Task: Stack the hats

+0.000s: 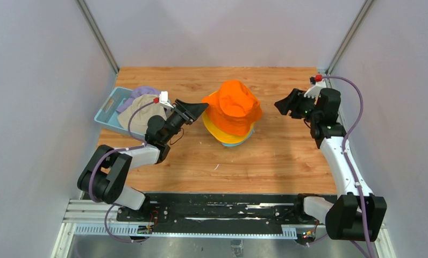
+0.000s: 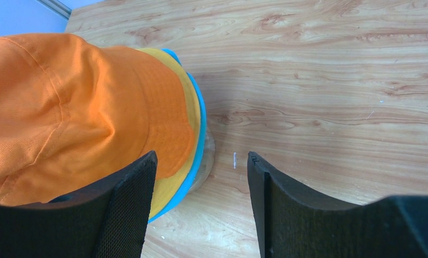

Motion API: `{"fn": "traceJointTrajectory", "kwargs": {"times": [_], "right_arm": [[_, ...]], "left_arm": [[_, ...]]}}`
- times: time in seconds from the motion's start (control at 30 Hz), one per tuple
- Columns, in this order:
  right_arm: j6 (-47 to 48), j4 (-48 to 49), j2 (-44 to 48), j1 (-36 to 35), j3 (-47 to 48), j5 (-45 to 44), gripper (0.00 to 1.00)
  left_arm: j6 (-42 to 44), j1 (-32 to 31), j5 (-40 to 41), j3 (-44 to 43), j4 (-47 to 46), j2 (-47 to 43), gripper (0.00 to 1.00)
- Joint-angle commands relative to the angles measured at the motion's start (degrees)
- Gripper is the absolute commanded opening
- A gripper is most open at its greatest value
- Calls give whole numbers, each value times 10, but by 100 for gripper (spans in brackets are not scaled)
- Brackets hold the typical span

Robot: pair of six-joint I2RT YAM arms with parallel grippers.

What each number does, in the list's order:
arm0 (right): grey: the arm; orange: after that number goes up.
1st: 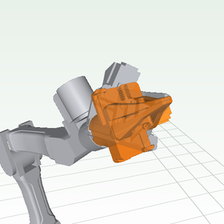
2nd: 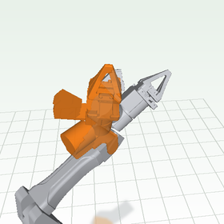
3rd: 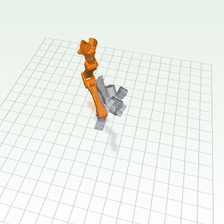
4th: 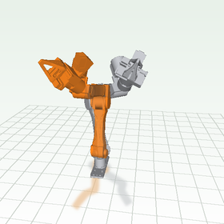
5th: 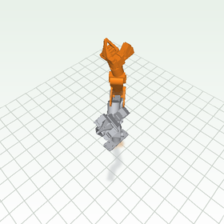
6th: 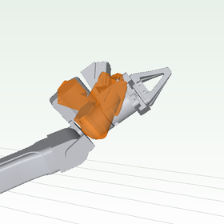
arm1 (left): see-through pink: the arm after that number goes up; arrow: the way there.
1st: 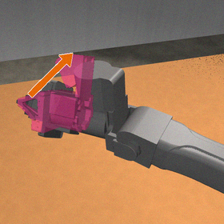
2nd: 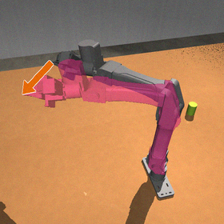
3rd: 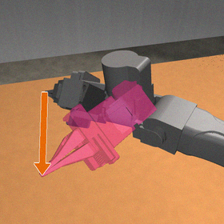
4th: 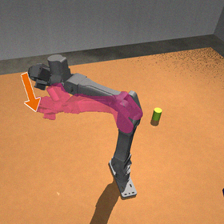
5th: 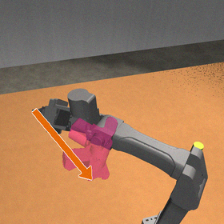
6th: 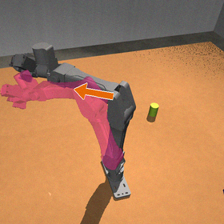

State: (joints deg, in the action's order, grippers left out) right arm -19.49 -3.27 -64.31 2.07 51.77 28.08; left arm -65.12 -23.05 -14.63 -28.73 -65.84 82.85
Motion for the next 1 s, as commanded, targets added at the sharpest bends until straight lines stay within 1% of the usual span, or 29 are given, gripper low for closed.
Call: {"fn": "traceJointTrajectory", "kwargs": {"times": [0.0,0.07,0.17,0.23,0.3,0.37,0.47,0.67,0.97], "right_arm": [[1,10,-4,11,-10,4,62],[2,11,-4,11,-11,3,62],[2,11,-3,11,-14,3,62],[2,11,-4,11,-16,4,62],[0,10,-4,11,-20,4,62],[-1,14,-6,11,-23,6,62],[-8,23,-11,11,-27,13,62],[-28,53,-24,11,-38,46,62],[-59,104,-44,11,-56,108,61]], "left_arm": [[-18,2,-36,-21,-80,20,61],[-23,3,-40,-22,-96,30,53],[-27,3,-44,-25,-126,46,29],[-35,5,-44,-24,-145,57,17],[-44,9,-39,-20,-166,66,9],[-52,15,-38,-17,-175,77,4],[-56,24,-36,-9,-173,94,0],[-74,38,-43,8,-200,139,0],[-74,38,-68,3,-189,184,0]]}}
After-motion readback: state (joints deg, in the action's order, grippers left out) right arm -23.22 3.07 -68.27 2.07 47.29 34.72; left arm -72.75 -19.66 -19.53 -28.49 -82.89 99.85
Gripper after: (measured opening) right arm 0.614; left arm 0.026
